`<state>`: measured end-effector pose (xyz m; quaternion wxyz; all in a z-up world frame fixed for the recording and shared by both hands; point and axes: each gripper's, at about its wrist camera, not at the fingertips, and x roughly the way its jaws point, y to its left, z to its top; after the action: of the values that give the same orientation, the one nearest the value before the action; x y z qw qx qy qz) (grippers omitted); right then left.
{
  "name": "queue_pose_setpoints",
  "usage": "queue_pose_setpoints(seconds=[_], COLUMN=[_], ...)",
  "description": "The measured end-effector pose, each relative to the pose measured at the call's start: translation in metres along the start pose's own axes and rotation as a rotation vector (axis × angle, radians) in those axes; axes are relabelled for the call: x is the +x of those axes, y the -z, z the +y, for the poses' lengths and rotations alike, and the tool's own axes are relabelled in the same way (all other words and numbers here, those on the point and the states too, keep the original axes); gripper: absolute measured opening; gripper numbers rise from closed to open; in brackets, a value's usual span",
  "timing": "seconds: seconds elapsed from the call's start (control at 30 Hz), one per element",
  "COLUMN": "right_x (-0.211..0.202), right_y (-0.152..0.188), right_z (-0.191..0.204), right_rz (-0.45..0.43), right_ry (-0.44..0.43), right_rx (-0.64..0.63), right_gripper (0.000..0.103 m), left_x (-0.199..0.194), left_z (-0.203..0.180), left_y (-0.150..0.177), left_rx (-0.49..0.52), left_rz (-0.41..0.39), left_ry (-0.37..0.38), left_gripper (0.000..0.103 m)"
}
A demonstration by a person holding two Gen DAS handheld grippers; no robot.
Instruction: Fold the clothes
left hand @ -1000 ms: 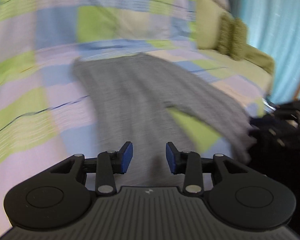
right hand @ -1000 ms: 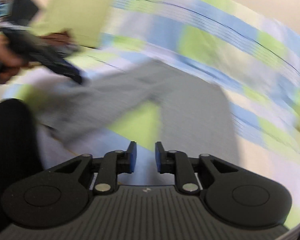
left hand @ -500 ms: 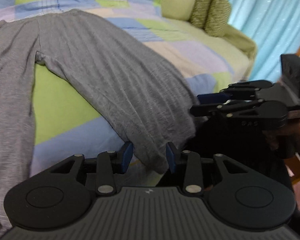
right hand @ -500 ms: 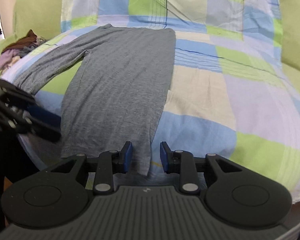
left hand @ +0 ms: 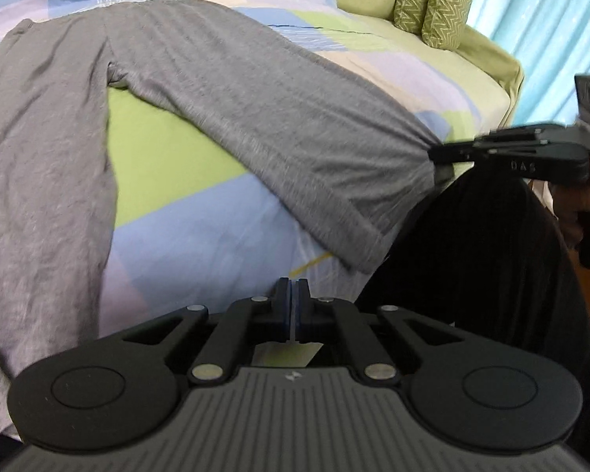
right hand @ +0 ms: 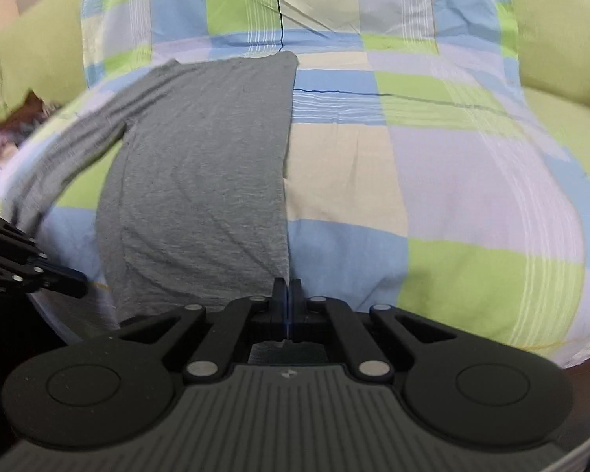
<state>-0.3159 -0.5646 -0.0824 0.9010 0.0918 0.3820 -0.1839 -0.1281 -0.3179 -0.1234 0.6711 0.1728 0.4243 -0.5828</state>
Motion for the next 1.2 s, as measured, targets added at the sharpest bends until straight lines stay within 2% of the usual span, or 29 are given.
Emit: queue_pose_setpoints(seconds=[0.07,0.13,0.17,0.2,0.27,0.37,0.47,0.6,0.7,0.8,0.87,0.97,1.03,1.07,1.17,1.2], right_x=[-0.006,-0.016,-0.019,-0.020,-0.021,-0.018,-0.008,0.008,0.020,0.033,0.044,0.058,0.063,0.065,0.074,0.077], right_y=[-0.004,-0.009,-0.011,-0.013,-0.016,-0.020,-0.025,-0.031,-0.035,-0.034,-0.031,-0.022,-0.017,-0.014,-0.008,-0.008], right_z=[0.004,0.015,0.025,0.035,0.060,0.101,0.167,0.238,0.281,0.322,0.342,0.369,0.379,0.383,0.395,0.395], right_rz=[-0.025,-0.073,-0.087,-0.099,-0.123,-0.143,-0.156,-0.162,-0.155,-0.143,-0.130,-0.126,-0.130,-0.129,-0.152,-0.164], right_ry=[0.006,-0.014,-0.021,-0.042,-0.101,-0.186,-0.300,-0.383,-0.410,-0.399,-0.359,-0.269,-0.232,-0.216,-0.142,-0.121], right_rx=[-0.012,-0.041,-0.068,-0.095,-0.155,-0.256,-0.397,-0.529,-0.604,-0.673,-0.716,-0.780,-0.808,-0.820,-0.846,-0.849], right_gripper=[0.009,0.025,0.025,0.025,0.025,0.025,0.024,0.023,0.024,0.024,0.025,0.035,0.056,0.059,0.058,0.054], left_x=[-0.016,-0.038,-0.048,-0.059,-0.092,-0.133,-0.170,-0.202,-0.212,-0.219,-0.219,-0.213,-0.211,-0.212,-0.216,-0.217], left_z=[0.006,0.016,0.021,0.029,0.051,0.080,0.115,0.143,0.156,0.169,0.177,0.184,0.187,0.189,0.193,0.194], left_y=[0.000,-0.003,-0.003,-0.003,0.000,0.004,0.015,0.031,0.043,0.058,0.067,0.070,0.071,0.072,0.073,0.074], left_rx=[-0.014,-0.023,-0.025,-0.026,-0.022,-0.021,-0.046,-0.078,-0.102,-0.122,-0.129,-0.140,-0.148,-0.148,-0.154,-0.157], left_rz=[-0.037,-0.089,-0.109,-0.131,-0.182,-0.238,-0.276,-0.328,-0.369,-0.396,-0.401,-0.415,-0.425,-0.432,-0.449,-0.455], left_ry=[0.002,-0.024,-0.038,-0.061,-0.150,-0.270,-0.397,-0.464,-0.459,-0.422,-0.405,-0.381,-0.370,-0.367,-0.365,-0.365], left_gripper=[0.000,0.002,0.007,0.016,0.029,0.038,0.045,0.057,0.057,0.058,0.058,0.058,0.058,0.058,0.059,0.061])
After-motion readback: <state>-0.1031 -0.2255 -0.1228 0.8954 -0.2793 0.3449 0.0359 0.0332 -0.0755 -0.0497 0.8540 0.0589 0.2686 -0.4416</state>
